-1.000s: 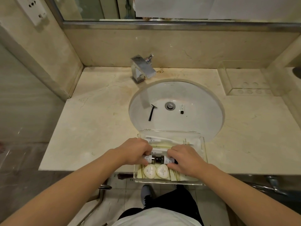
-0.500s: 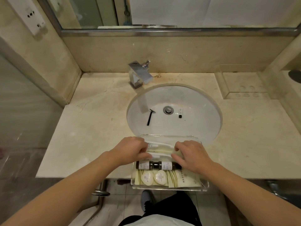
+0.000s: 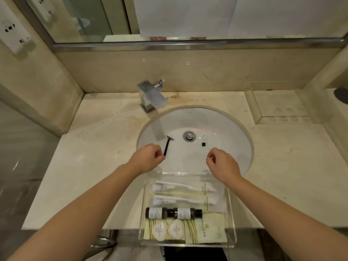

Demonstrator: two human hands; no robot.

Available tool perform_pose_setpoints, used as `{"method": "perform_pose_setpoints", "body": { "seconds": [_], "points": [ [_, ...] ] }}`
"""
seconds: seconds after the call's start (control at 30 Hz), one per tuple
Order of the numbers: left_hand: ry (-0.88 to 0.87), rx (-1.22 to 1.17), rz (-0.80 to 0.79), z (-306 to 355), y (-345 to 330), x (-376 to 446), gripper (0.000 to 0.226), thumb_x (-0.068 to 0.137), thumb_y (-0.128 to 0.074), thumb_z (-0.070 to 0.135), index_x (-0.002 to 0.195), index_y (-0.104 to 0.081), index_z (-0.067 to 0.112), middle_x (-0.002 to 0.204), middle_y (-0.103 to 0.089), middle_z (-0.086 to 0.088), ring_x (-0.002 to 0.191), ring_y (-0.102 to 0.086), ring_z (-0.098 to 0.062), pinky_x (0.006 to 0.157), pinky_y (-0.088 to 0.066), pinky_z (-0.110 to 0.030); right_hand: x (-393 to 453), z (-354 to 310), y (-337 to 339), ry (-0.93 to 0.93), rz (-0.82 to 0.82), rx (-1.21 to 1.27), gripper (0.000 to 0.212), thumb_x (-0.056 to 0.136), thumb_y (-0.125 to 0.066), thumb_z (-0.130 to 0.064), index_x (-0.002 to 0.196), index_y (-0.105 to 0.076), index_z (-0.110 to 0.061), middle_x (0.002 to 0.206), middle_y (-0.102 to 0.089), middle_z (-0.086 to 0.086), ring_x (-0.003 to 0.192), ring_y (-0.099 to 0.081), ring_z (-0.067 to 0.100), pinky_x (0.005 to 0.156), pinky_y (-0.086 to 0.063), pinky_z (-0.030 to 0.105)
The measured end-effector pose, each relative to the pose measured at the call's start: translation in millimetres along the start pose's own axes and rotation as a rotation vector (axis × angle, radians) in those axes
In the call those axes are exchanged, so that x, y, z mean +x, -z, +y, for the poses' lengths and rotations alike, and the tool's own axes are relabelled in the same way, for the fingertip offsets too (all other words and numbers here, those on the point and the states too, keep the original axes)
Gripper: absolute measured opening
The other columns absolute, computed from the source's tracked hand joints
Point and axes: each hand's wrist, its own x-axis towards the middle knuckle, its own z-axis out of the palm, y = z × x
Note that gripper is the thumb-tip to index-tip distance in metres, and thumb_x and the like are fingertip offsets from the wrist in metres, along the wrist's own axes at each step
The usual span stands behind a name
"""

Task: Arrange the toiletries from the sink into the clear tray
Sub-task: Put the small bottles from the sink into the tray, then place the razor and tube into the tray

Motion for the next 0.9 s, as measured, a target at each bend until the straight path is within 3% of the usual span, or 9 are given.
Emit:
{"method": "perform_pose_setpoints", "body": {
  "seconds": [0.2,0.33,0.43,0.53,0.73,0.8,0.9],
  "points": [
    [0.153,-0.004,-0.104,-5.7,-10.7,54.1,0.031,0.09,-0.059,0.035,0.111,-0.063,0.012,0.114,-0.059,-0.008,0.101,-0.058,-0.023,0.082,-0.044,-0.028,46.8,19.6,-14.6,-0.118,-0.254,-0.028,0.025,0.091,-0.05,-0.029,0.112,-0.058,-0.02,0.113,-0.052,0.003,0.105,-0.055,0.024,0.083,-0.049,0.036],
    [0.266,-0.003,-0.219,-7.1,-18.6,82.8,0.044,0.091,-0.059,0.036,0.128,-0.056,0.011,0.131,-0.049,-0.012,0.115,-0.054,-0.028,0.094,-0.043,-0.033,76.3,30.9,-25.0,-0.159,-0.416,-0.079,0.04,0.092,-0.049,-0.033,0.13,-0.05,-0.022,0.133,-0.043,0.007,0.123,-0.045,0.026,0.096,-0.044,0.038],
    [0.291,0.042,-0.292,-2.9,-28.3,100.6,0.041,0.094,-0.054,0.031,0.131,-0.054,0.013,0.135,-0.044,-0.013,0.118,-0.052,-0.031,0.1,-0.043,-0.036,94.8,36.7,-33.8,-0.16,-0.49,-0.098,0.046,0.092,-0.047,-0.032,0.137,-0.045,-0.023,0.139,-0.039,0.009,0.129,-0.038,0.029,0.101,-0.04,0.039],
    [0.31,0.084,-0.351,-3.3,-43.6,116.7,0.037,0.094,-0.05,0.03,0.127,-0.055,0.015,0.131,-0.043,-0.014,0.113,-0.053,-0.033,0.099,-0.044,-0.039,112.0,42.9,-42.6,-0.161,-0.548,-0.118,0.053,0.092,-0.046,-0.032,0.143,-0.037,-0.024,0.141,-0.034,0.009,0.131,-0.034,0.029,0.102,-0.04,0.04],
    [0.318,0.199,-0.476,-3.1,-73.5,139.9,0.043,0.095,-0.044,0.032,0.137,-0.047,0.022,0.135,-0.035,-0.012,0.121,-0.044,-0.034,0.105,-0.04,-0.044,141.6,49.2,-61.2,-0.107,-0.563,-0.179,0.065,0.09,-0.045,-0.03,0.149,-0.019,-0.035,0.149,-0.023,0.007,0.134,-0.027,0.029,0.099,-0.038,0.04],
    [0.319,0.264,-0.494,-3.1,-81.0,144.2,0.04,0.096,-0.042,0.027,0.134,-0.049,0.018,0.133,-0.035,-0.012,0.12,-0.043,-0.033,0.102,-0.041,-0.044,149.8,50.1,-68.3,-0.072,-0.548,-0.212,0.063,0.089,-0.046,-0.028,0.147,-0.022,-0.033,0.145,-0.025,0.008,0.13,-0.03,0.03,0.097,-0.039,0.04],
    [0.313,0.334,-0.441,-2.1,-85.9,148.5,0.038,0.095,-0.042,0.017,0.132,-0.052,0.014,0.129,-0.037,-0.011,0.118,-0.044,-0.031,0.093,-0.043,-0.04,158.3,50.7,-80.6,-0.063,-0.49,-0.271,0.045,0.087,-0.045,-0.021,0.132,-0.042,-0.024,0.133,-0.035,0.009,0.12,-0.034,0.03,0.09,-0.041,0.038]
  ]
}}
